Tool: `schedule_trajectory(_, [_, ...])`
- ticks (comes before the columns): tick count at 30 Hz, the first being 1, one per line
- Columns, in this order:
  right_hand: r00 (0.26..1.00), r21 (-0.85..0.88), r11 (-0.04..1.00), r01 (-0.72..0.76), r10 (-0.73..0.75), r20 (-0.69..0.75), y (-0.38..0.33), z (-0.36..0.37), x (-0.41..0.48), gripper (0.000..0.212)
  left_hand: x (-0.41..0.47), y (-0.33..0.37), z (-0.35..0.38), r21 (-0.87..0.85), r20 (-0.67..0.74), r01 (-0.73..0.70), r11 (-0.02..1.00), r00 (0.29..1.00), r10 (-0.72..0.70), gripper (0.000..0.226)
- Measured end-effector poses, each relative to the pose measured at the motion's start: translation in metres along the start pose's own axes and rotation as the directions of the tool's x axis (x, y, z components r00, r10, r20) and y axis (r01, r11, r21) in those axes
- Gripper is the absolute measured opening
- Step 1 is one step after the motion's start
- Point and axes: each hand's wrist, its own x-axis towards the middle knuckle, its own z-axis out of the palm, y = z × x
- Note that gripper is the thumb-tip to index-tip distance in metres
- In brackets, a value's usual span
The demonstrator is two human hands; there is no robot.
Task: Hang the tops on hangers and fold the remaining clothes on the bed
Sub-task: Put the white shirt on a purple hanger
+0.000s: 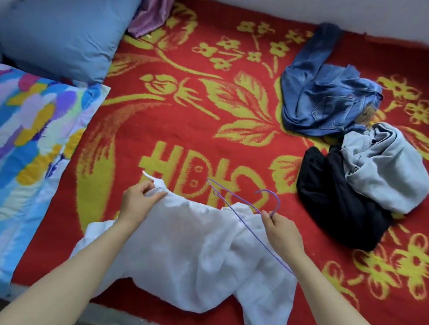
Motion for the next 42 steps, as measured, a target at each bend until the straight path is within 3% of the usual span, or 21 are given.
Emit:
schedule_trajectory(5, [0.991, 0.13, 0.983, 0.129, -0.126, -0.035, -0.007, -0.027, -0.034, 0.046, -0.027, 0.038, -0.052, -0.073, -0.071, -0.147, 0.986, 0.987, 0.142, 0.038])
schedule_trajectory(10, [0.957, 0.215, 0.938, 0.273, -0.241, -0.163, -0.017, -0.046, -0.066, 0.054, -0.051, 0.071, -0.099, -0.177, -0.205, -0.216, 0.96, 0.962, 0.179, 0.036])
schedule_trajectory(15, [0.912, 0.443, 0.801, 0.402, -0.31, -0.267, -0.028, -0.062, -0.085, 0.037, -0.073, 0.097, -0.13, -0.226, -0.302, -0.216, 0.95, 0.943, 0.143, 0.033])
schedule_trajectory(18, [0.896, 0.455, 0.771, 0.445, -0.378, -0.234, -0.038, -0.069, -0.095, 0.036, -0.084, 0.109, -0.143, -0.197, -0.341, -0.253, 0.947, 0.924, 0.175, 0.035])
schedule_trajectory(21, [0.894, 0.353, 0.822, 0.448, -0.405, -0.193, -0.043, -0.063, -0.096, 0.046, -0.098, 0.119, -0.146, -0.15, -0.336, -0.282, 0.948, 0.916, 0.219, 0.034])
schedule_trajectory(25, [0.874, 0.263, 0.833, 0.487, -0.464, -0.147, -0.059, -0.044, -0.097, 0.049, -0.125, 0.135, -0.133, -0.277, -0.264, -0.309, 0.91, 0.935, 0.237, 0.032])
schedule_trajectory(29, [0.872, 0.321, 0.811, 0.49, -0.45, -0.195, -0.087, -0.032, -0.105, 0.047, -0.147, 0.145, -0.112, -0.396, -0.157, -0.299, 0.868, 0.954, 0.257, 0.027])
schedule_trajectory(33, [0.87, 0.372, 0.786, 0.493, -0.454, -0.193, -0.1, -0.034, -0.108, 0.045, -0.148, 0.148, -0.122, -0.441, -0.181, -0.265, 0.857, 0.962, 0.204, 0.026])
schedule_trajectory(38, [0.869, 0.432, 0.76, 0.486, -0.474, -0.143, -0.095, -0.054, -0.106, 0.048, -0.135, 0.146, -0.144, -0.596, -0.255, -0.161, 0.787, 0.967, 0.005, 0.027])
schedule_trajectory(40, [0.856, 0.469, 0.737, 0.486, -0.509, -0.089, -0.097, -0.058, -0.108, 0.048, -0.136, 0.151, -0.14, -0.658, -0.21, -0.11, 0.745, 0.977, -0.041, 0.028])
schedule_trajectory(42, [0.847, 0.373, 0.772, 0.514, -0.525, -0.081, -0.101, -0.056, -0.11, 0.047, -0.143, 0.155, -0.129, -0.656, -0.167, -0.077, 0.751, 0.985, -0.044, 0.029])
